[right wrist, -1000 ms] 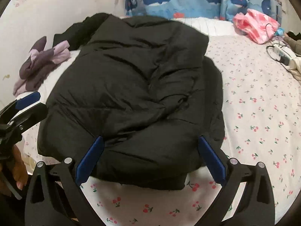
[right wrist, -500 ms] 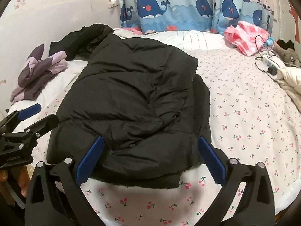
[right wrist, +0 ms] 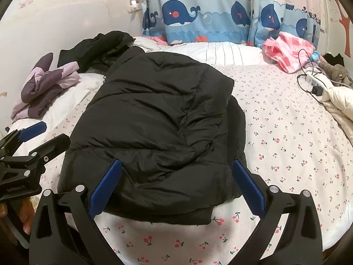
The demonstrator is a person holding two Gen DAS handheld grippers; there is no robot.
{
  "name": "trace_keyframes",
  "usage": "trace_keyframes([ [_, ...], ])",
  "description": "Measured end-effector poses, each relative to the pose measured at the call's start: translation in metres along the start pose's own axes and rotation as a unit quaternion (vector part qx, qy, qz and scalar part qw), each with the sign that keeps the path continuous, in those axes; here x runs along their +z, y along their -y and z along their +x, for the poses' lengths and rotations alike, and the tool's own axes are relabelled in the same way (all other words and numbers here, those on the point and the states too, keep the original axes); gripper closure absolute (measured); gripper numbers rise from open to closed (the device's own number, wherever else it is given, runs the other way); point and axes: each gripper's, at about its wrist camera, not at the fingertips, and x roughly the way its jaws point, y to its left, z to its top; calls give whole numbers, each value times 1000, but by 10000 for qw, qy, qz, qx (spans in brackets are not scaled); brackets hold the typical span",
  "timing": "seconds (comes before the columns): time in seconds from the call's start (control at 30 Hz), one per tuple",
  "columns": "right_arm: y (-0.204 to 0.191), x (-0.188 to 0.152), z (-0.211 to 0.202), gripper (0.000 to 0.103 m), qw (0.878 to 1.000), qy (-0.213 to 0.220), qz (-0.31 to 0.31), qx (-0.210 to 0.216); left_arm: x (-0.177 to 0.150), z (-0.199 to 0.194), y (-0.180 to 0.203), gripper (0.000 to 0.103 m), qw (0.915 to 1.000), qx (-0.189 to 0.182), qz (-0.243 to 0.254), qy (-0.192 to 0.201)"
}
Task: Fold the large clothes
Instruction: 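Release the black jacket bundle and lift both tools away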
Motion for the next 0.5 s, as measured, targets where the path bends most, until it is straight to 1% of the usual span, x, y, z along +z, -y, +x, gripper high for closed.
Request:
trace_keyframes([
  [0.2, -2, 0, -2, 7, 10000, 25, -29, 14, 1, -5, 2, 7, 10000, -8, 20, 78],
  [0.4, -3, 0, -1, 7, 10000, 38, -37, 33, 3, -10, 3, 7, 9997, 64, 55, 228],
  [0.5, -3, -1, -1, 7, 10000, 33, -36, 20, 2, -11, 4, 7, 9996, 91, 90, 233],
])
